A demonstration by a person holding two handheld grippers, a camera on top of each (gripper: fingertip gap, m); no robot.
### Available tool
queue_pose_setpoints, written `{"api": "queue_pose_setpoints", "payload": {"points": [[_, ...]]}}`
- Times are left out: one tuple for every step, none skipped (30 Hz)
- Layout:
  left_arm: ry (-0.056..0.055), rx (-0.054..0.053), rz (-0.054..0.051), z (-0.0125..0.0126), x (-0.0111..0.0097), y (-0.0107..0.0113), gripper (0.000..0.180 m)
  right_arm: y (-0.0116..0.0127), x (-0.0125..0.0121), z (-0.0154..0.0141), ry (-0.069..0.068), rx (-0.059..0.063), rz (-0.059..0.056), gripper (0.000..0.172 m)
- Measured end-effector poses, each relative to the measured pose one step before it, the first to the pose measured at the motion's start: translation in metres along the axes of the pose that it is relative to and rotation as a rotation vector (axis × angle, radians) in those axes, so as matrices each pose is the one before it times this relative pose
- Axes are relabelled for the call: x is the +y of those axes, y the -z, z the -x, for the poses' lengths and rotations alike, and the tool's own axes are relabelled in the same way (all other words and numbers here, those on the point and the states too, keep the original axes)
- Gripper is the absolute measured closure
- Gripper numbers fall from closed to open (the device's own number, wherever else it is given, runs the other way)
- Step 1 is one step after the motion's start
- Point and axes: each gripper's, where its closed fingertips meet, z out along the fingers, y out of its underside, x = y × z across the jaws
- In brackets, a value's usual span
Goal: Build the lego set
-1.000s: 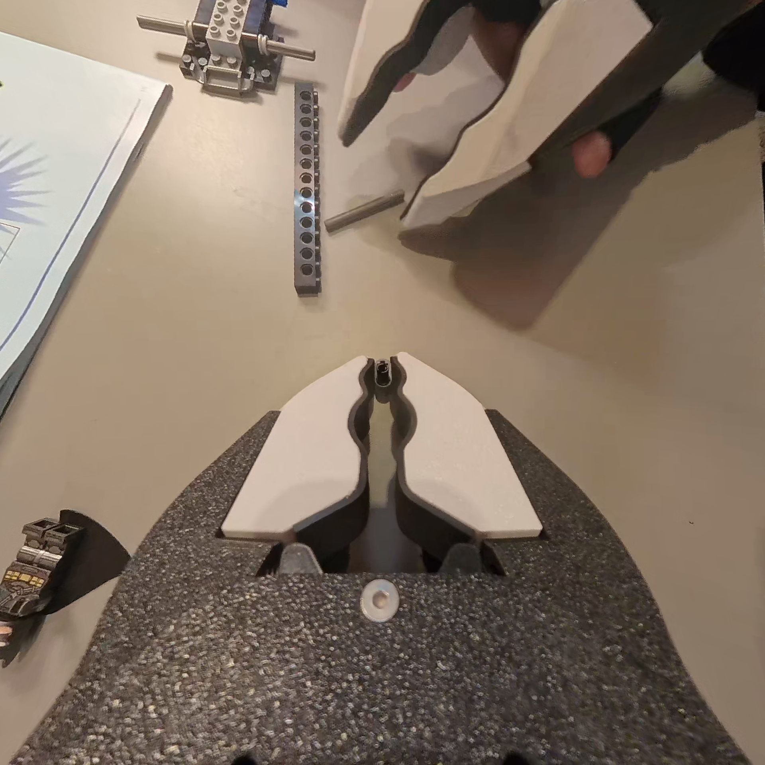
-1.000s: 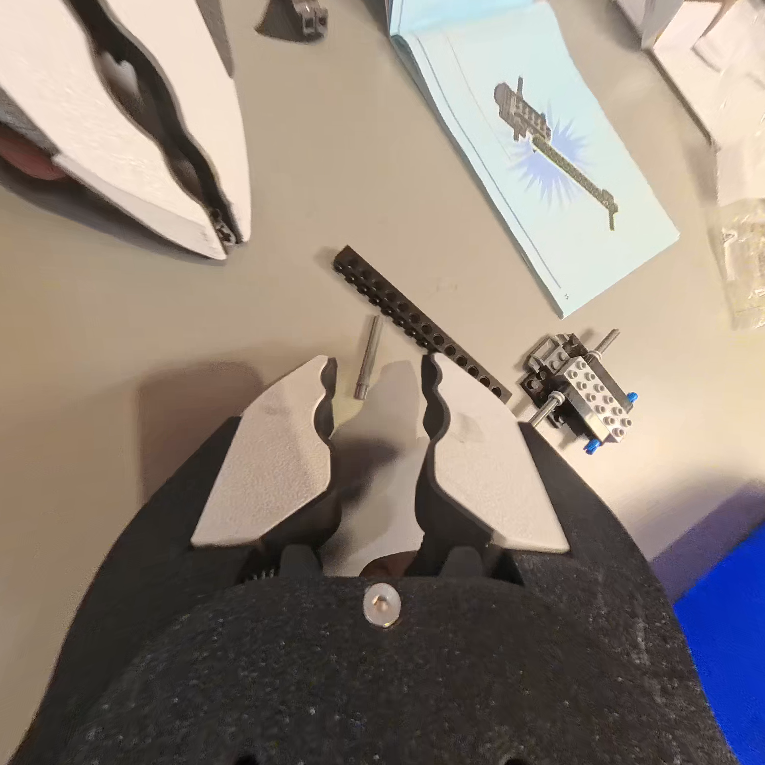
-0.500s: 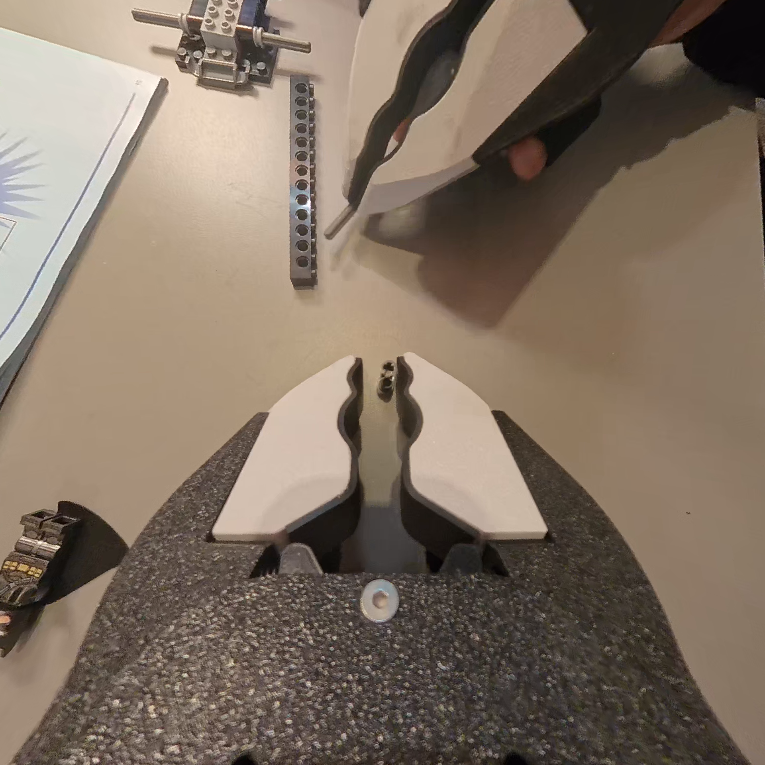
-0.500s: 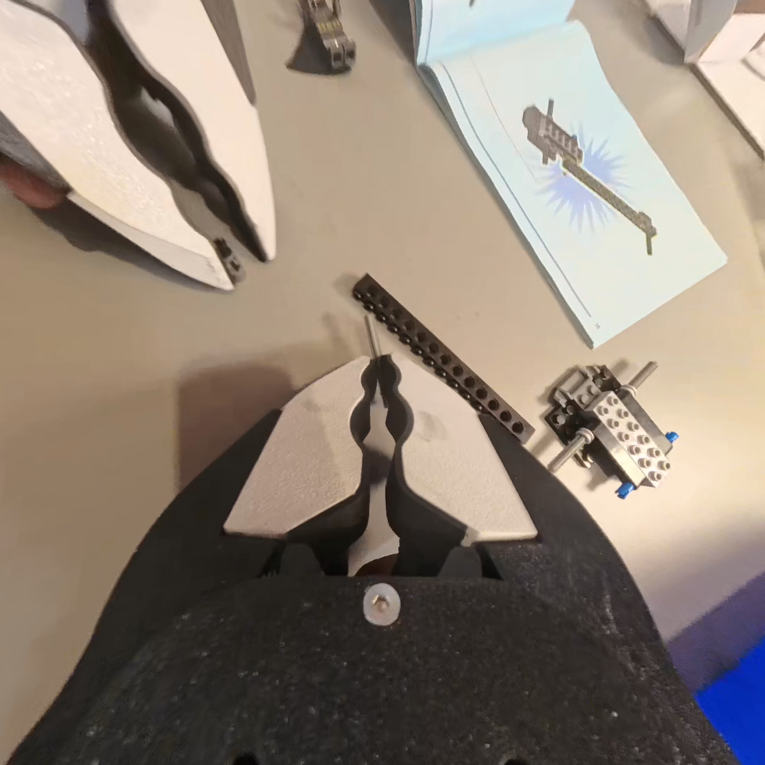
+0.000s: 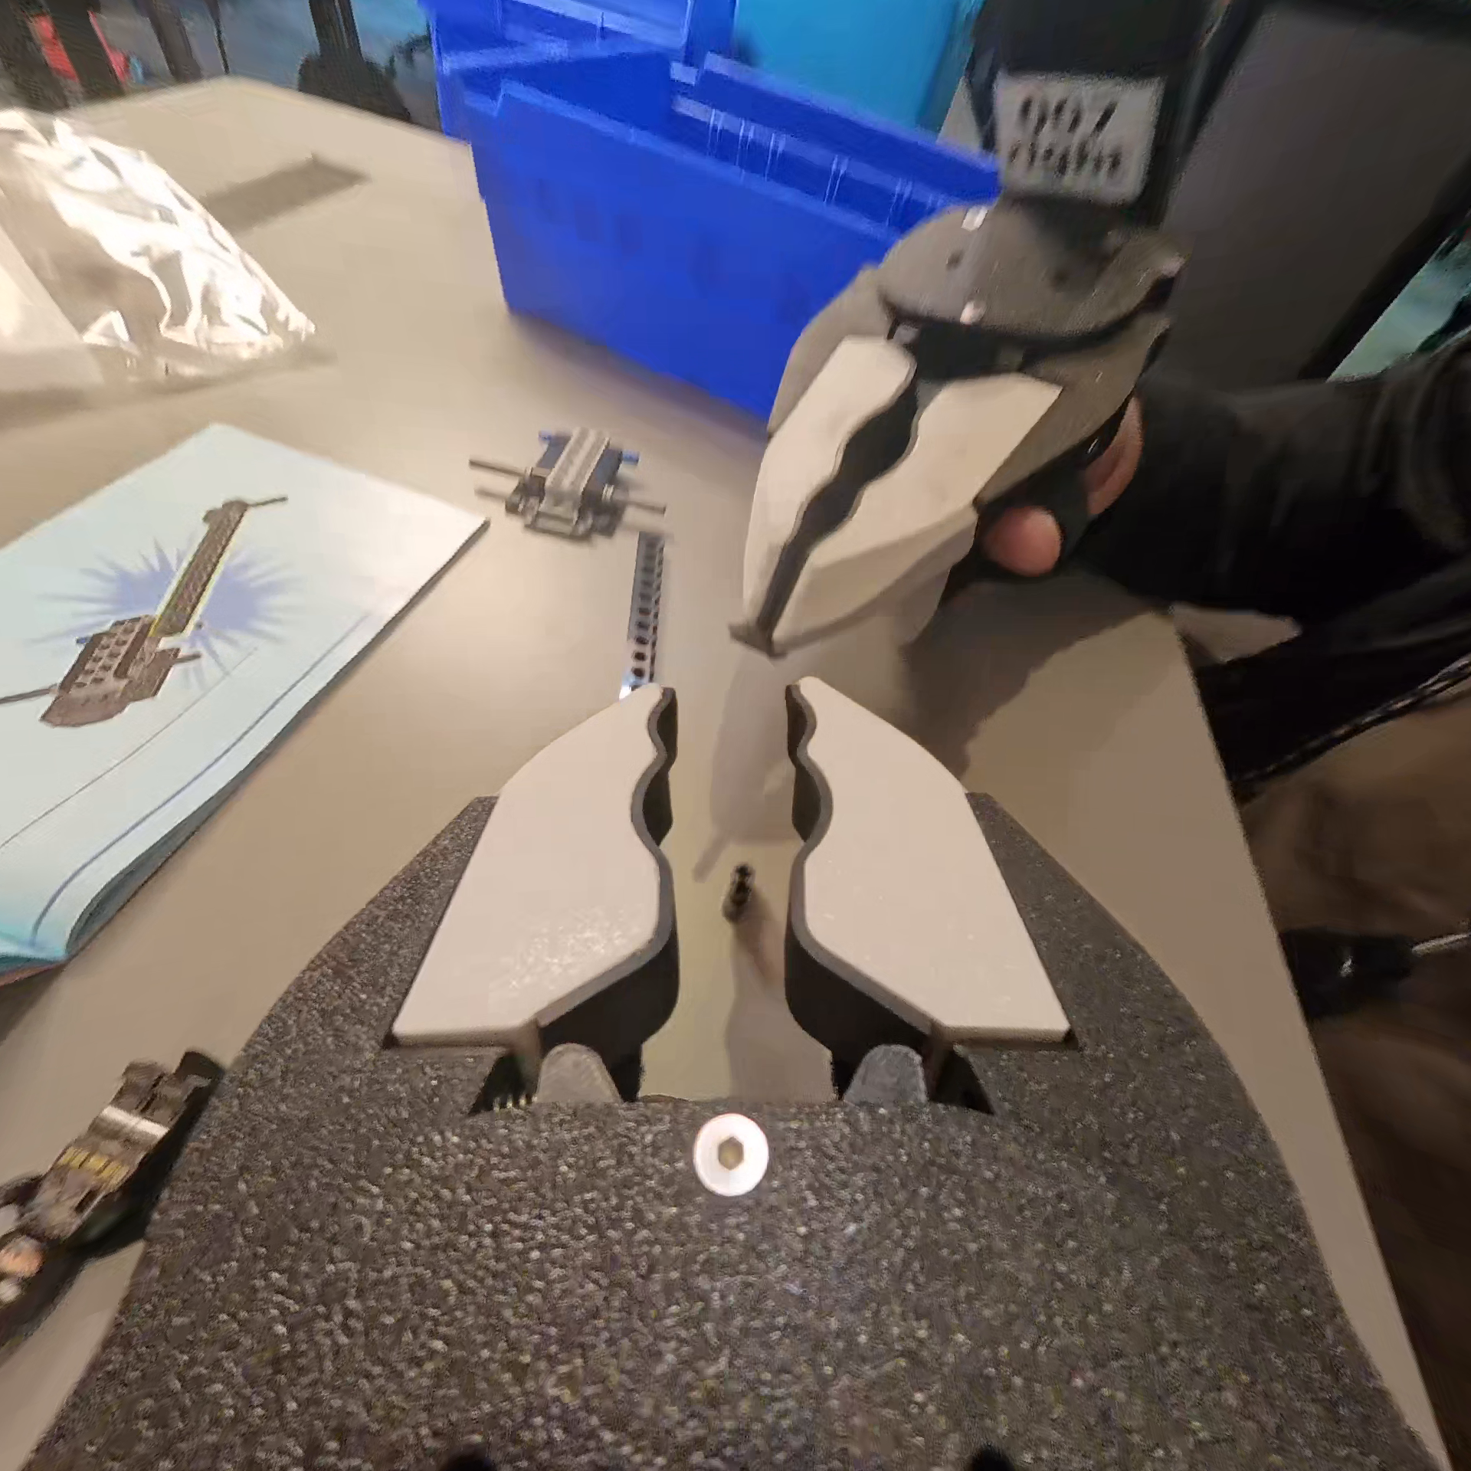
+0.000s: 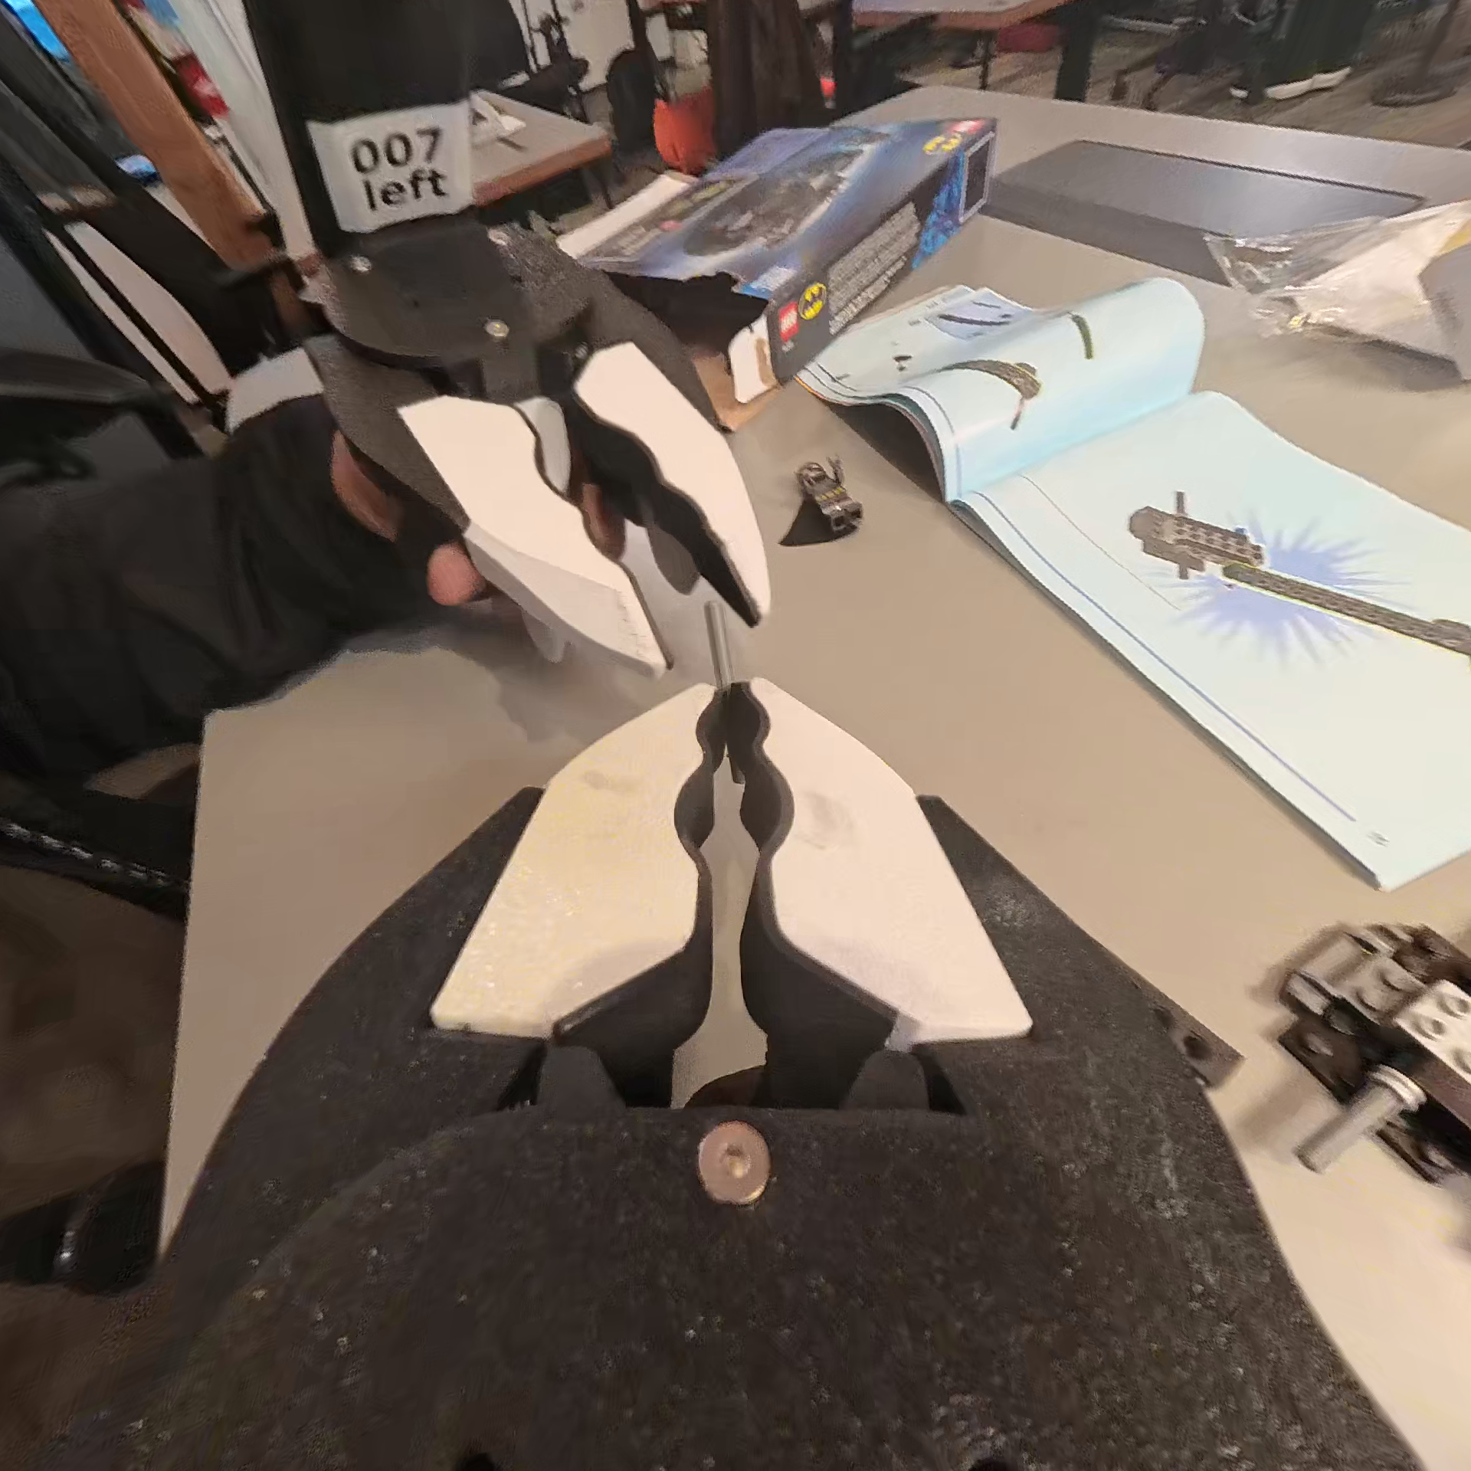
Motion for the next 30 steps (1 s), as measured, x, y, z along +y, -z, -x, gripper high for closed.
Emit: {"api": "queue_pose_setpoints", "payload": {"points": [[0.0132,0.0137,-0.0286,-0.00205,-0.00446,-0.00005,0.155,-0.00125,-0.00169,0.00295,-0.0104,-0.0165,-0.0115,0.171],[0.0126,0.0097,-0.0128,-0.00126,-0.00198,-0.00025,0.157,-0.00101,-0.00136,0.00188,-0.0020,-0.0066,-0.0102,0.171],[0.0099,0.0066,-0.0046,-0.00067,-0.00072,-0.00035,0.159,-0.00086,-0.00093,0.00146,0.0049,-0.0019,-0.0072,0.171],[0.0071,0.0044,-0.0050,-0.00052,-0.00046,-0.00031,0.160,-0.00081,-0.00034,0.00132,0.0061,-0.0016,-0.0036,0.171],[0.0037,0.0102,-0.0037,-0.00158,-0.00004,-0.00021,0.163,-0.00087,-0.00019,0.00148,0.0037,-0.0021,-0.0029,0.171],[0.0022,0.0137,-0.0032,-0.00218,0.00005,-0.00030,0.168,-0.00078,-0.00007,0.00068,0.0024,0.0023,-0.0024,0.171],[0.0010,0.0071,-0.0029,-0.00136,0.00014,-0.00025,0.173,-0.00060,0.00020,-0.00031,0.0049,0.0072,-0.0010,0.171],[0.0014,-0.0020,-0.0042,-0.00002,-0.00011,-0.00009,0.175,-0.00044,0.00031,-0.00021,0.0069,0.0031,0.0021,0.171],[0.0017,0.0045,-0.0087,-0.00101,-0.00081,-0.00018,0.176,-0.00047,0.00035,0.00086,0.0040,-0.0039,0.0028,0.171],[0.0028,0.0014,-0.0104,-0.00034,-0.00124,0.00007,0.176,-0.00048,-0.00015,0.00101,0.0005,-0.0043,-0.0017,0.171],[0.0036,0.0033,-0.0068,-0.00019,-0.00081,0.00031,0.176,-0.00040,-0.00052,0.00076,0.0009,-0.0016,-0.0037,0.171],[0.0081,-0.0008,-0.0014,0.00094,0.00002,0.00050,0.177,-0.00042,-0.00025,0.00058,0.0035,-0.0018,-0.0011,0.171],[0.0064,0.0088,-0.0001,-0.00014,0.00019,0.00073,0.177,-0.00037,-0.00021,0.00059,0.0048,-0.0027,0.0003,0.171],[0.0101,0.0076,-0.0010,0.00010,0.00030,0.00075,0.177,-0.00055,-0.00024,0.00047,0.0050,-0.0011,0.0004,0.171],[0.0151,0.0044,-0.0015,0.00063,0.00021,0.00048,0.177,-0.00070,-0.00001,-0.00016,0.0059,0.0022,0.0014,0.171],[0.0128,0.0013,-0.0019,0.00103,0.00012,0.00015,0.177,-0.00061,-0.00001,-0.00060,0.0070,0.0040,0.0024,0.171],[0.0078,-0.0008,-0.0025,0.00110,-0.00009,0.00024,0.177,-0.00061,-0.00015,-0.00074,0.0075,0.0040,0.0023,0.171],[0.0044,-0.0011,-0.0048,0.00095,-0.00050,0.00039,0.177,-0.00042,-0.00058,-0.00083,0.0067,0.0031,-0.0001,0.171],[0.0032,-0.0009,-0.0091,0.00077,-0.00121,0.00049,0.177,-0.00016,-0.00132,-0.00080,0.0059,0.0030,-0.0039,0.171],[0.0051,-0.0015,-0.0104,0.00098,-0.00151,0.00070,0.177,0.00011,-0.00178,-0.00149,0.0060,0.0073,-0.0059,0.170],[0.0026,-0.0060,-0.0086,0.00176,-0.00138,0.00098,0.177,0.00031,-0.00200,-0.00259,0.0075,0.0131,-0.0063,0.169],[-0.0052,-0.0157,-0.0096,0.00272,-0.00166,0.00138,0.177,0.00048,-0.00271,-0.00306,0.0078,0.0135,-0.0071,0.166],[-0.0105,-0.0225,-0.0093,0.00358,-0.00167,0.00159,0.177,0.00033,-0.00313,-0.00285,0.0051,0.0088,-0.0072,0.164],[-0.0126,-0.0224,-0.0075,0.00334,-0.00158,0.00158,0.177,0.00004,-0.00375,-0.00276,0.0019,0.0057,-0.0078,0.162],[-0.0166,-0.0253,-0.0061,0.00346,-0.00150,0.00149,0.177,-0.00018,-0.00405,-0.00248,0.0021,0.0038,-0.0091,0.160],[-0.0190,-0.0246,-0.0035,0.00301,-0.00123,0.00126,0.177,-0.00087,-0.00385,-0.00237,0.0051,0.0049,-0.0096,0.159],[-0.0209,-0.0261,-0.0010,0.00299,-0.00080,0.00119,0.177,-0.00136,-0.00374,-0.00230,0.0084,0.0067,-0.0116,0.157],[-0.0267,-0.0290,-0.0014,0.00315,-0.00056,0.00113,0.177,-0.00207,-0.00296,-0.00159,0.0100,0.0041,-0.0117,0.156],[-0.0256,-0.0270,-0.0042,0.00292,-0.00086,0.00118,0.177,-0.00268,-0.00178,-0.00103,0.0081,0.0025,-0.0093,0.155],[-0.0175,-0.0215,-0.0106,0.00257,-0.00143,0.00136,0.177,-0.00307,-0.00070,-0.00108,0.0035,0.0039,-0.0099,0.153]]}}
